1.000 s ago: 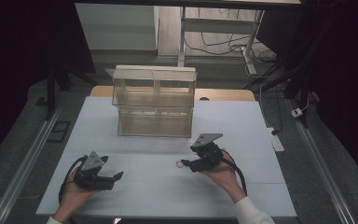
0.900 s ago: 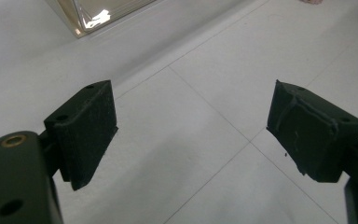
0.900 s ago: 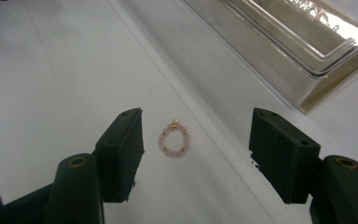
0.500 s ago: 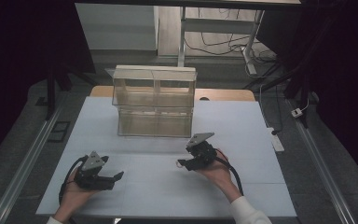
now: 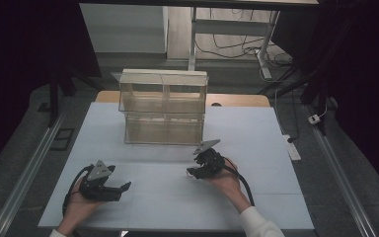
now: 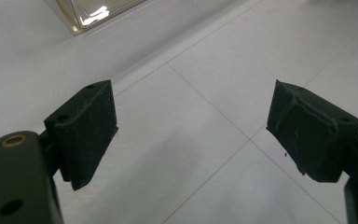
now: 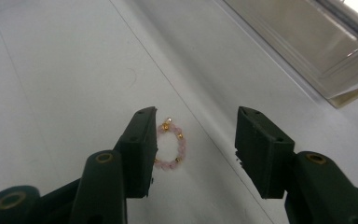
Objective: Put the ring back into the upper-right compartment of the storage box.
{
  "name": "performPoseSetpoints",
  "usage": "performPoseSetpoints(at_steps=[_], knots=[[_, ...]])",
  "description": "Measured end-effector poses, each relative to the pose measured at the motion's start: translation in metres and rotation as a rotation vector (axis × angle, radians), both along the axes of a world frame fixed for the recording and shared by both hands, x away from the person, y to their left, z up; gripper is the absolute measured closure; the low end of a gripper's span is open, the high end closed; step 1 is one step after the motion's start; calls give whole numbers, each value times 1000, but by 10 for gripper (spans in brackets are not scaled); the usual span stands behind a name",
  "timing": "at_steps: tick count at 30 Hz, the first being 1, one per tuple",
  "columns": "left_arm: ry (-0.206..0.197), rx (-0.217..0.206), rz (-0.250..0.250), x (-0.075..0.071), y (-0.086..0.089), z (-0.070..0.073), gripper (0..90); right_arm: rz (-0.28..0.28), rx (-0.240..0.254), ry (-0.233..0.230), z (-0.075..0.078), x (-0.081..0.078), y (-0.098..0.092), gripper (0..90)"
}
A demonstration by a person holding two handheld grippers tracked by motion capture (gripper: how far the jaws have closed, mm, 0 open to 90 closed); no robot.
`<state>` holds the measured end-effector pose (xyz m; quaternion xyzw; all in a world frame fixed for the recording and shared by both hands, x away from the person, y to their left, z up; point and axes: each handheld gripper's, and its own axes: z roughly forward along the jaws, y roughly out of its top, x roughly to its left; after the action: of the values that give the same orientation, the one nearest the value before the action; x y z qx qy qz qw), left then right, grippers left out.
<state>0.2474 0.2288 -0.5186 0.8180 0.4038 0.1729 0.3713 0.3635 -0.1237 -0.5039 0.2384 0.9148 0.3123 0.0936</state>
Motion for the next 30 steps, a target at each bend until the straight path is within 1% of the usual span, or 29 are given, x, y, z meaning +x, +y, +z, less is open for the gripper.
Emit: performPoseSetpoints(at_steps=[4,5,9,15,18,22,24,25,27,30], knots=[[0,2,-2,0,0,0,157,-1,-16,8,-3,1,2,527],[0,3,-2,0,0,0,157,1,-22,15,-5,2,4,547],[0,7,-4,0,0,0,157,-1,-53,17,-9,3,7,571],[-1,10,-5,0,0,0,157,-11,-66,34,-11,4,9,616],[-2,12,-6,0,0,0,158,-7,-68,27,-11,3,9,670],[0,13,-7,0,0,-1,158,1,-79,35,-11,0,12,771],[-1,13,-8,0,0,-1,158,-2,-73,40,-11,0,12,811],[-1,13,-8,0,0,-1,158,-2,-73,40,-11,0,12,811],[-1,14,-9,-1,-1,-1,158,-3,-69,48,-11,0,12,862],[-2,15,-8,-1,-1,-1,158,-1,-74,44,-11,0,12,863]])
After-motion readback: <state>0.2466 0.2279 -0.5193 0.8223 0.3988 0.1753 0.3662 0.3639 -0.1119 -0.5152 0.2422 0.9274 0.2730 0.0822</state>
